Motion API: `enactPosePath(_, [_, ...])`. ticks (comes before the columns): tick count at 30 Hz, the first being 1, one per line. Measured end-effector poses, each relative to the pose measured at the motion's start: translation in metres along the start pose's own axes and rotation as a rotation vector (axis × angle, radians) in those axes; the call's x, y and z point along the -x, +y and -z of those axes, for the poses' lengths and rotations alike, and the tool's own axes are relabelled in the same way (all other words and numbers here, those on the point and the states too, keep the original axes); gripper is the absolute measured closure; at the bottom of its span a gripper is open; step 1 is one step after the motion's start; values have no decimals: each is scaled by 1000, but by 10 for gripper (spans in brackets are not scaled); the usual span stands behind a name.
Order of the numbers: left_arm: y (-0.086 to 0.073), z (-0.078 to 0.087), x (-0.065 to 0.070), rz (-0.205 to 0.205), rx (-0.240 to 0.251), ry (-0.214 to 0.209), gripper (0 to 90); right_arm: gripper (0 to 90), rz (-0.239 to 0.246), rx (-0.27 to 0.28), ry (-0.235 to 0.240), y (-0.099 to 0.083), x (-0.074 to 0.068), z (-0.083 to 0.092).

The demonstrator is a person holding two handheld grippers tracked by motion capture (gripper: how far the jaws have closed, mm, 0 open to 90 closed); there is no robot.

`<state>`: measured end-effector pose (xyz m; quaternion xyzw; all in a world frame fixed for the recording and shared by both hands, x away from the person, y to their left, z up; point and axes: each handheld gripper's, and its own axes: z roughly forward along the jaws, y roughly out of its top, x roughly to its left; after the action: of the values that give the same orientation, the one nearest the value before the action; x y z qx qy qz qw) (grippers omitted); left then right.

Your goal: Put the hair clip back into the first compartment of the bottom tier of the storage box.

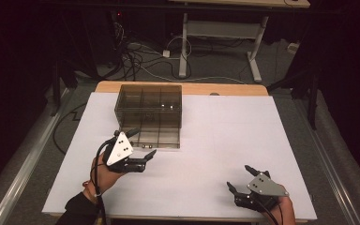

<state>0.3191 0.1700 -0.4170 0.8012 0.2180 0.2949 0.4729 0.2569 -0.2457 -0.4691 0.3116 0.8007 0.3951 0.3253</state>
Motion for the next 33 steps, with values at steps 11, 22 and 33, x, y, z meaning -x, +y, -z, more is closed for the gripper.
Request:
enactPosePath(11, [7, 3, 16, -52, 4, -31, 144, 204, 4, -2, 3, 0, -1, 0])
enactPosePath(22, [8, 3, 29, -84, 6, -58, 144, 204, 2, 0, 1, 1, -1, 0])
enactPosePath(33, [0, 6, 35, -111, -2, -78, 144, 204, 3, -4, 5, 1, -2, -1])
